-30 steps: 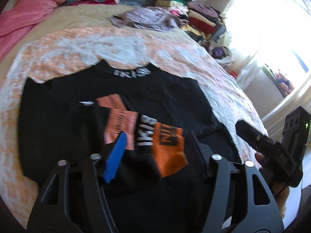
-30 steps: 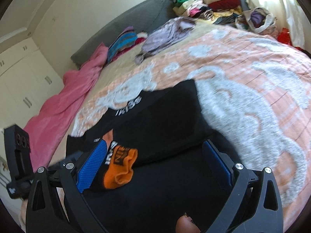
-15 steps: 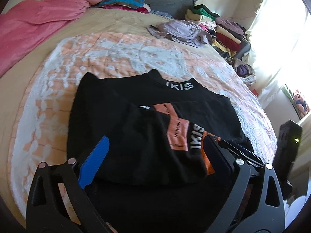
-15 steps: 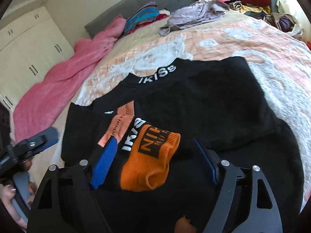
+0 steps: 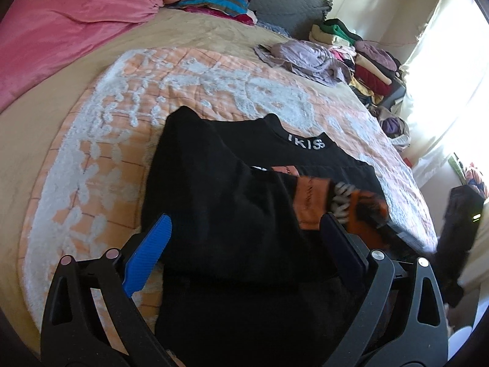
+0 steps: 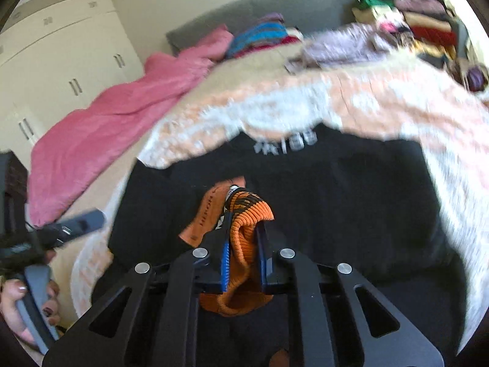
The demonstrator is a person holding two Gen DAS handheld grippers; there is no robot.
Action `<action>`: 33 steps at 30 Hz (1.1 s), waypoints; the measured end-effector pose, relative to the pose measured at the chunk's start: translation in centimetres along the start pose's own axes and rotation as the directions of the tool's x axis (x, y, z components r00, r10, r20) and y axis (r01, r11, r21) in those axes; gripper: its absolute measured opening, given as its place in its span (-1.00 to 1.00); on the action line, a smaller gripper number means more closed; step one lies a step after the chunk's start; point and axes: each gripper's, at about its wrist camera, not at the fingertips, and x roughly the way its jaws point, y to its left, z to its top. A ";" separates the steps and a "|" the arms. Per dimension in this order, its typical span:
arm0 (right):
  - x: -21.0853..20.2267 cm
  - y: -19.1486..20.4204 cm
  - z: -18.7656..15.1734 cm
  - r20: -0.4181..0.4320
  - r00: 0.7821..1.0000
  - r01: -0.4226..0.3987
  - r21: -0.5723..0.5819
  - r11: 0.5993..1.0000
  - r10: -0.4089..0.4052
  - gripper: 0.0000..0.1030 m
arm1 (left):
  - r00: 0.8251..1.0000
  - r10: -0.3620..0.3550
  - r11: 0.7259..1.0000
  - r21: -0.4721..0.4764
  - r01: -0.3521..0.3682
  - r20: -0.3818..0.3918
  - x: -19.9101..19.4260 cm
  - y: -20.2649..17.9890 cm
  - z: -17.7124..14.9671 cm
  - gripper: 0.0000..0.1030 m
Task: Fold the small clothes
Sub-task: 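Grasp the folded orange cuffs with the right tool and lift them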
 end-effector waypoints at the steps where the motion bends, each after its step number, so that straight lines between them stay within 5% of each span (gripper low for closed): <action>1: -0.4 0.0 0.5 0.012 1.000 0.000 -0.010 1.000 0.000 -0.75 | 1.000 0.003 1.000 -0.001 -0.003 0.002 -0.1 0.1 0.0 0.76; 10: -3.9 -2.8 4.2 0.122 0.988 0.100 -0.065 0.993 -0.092 -0.76 | 1.000 0.024 1.000 -0.006 -0.024 0.005 -0.2 0.4 0.3 0.76; 33: -2.5 -7.4 1.8 0.052 0.979 0.198 0.002 0.980 -0.198 -0.64 | 0.998 0.033 0.993 0.118 -0.026 -0.061 4.5 -3.7 0.6 0.76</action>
